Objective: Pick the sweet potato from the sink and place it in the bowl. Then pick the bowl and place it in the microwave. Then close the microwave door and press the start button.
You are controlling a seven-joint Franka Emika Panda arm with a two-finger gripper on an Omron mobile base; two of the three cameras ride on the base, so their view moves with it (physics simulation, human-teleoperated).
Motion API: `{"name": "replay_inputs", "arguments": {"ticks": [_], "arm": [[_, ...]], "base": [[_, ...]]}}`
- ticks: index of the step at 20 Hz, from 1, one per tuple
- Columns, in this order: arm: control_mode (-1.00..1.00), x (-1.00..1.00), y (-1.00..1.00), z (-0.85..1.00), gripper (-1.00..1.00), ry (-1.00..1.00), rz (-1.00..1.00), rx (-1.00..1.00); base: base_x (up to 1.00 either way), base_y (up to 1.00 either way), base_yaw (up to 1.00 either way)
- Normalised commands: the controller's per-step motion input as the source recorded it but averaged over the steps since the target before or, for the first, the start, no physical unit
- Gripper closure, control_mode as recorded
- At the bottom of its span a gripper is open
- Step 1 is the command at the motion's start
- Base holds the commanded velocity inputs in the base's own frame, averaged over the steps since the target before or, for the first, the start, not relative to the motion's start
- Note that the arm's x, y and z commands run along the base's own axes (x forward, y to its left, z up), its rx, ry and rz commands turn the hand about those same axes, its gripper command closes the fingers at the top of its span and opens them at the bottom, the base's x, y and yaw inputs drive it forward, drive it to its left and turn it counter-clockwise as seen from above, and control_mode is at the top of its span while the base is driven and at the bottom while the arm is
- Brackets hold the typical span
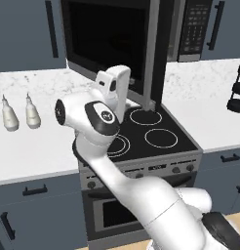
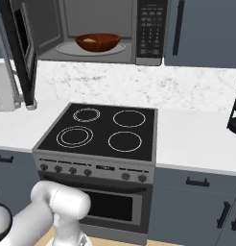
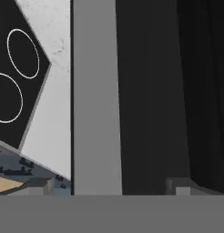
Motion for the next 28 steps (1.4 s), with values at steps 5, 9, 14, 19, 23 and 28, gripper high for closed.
{"name": "replay_inputs", "arguments": {"ticks": [5,9,14,19,23,28], "arm": [[-1.0,1.0,-1.0,0.07,-1.0,0.0,0.08,0.0],[-1.0,1.0,-1.0,0.44,-1.0,0.05,0.11,0.06],[-1.0,1.0,-0.88,0.32,-1.0,0.09,0.1,0.03],[-1.0,1.0,-0.55,0.0,-1.0,0.09,0.13,0.0],[-1.0,1.0,-0.52,0.0,-1.0,0.09,0.2,0.0],[-1.0,0.92,-0.28,-0.02,-1.0,0.08,0.28,0.0]], "base": [[0.0,0.0,0.0],[0.0,0.0,0.0],[0.0,0.0,0.0],[0.0,0.0,0.0],[0.0,0.0,0.0],[0.0,0.0,0.0]]}}
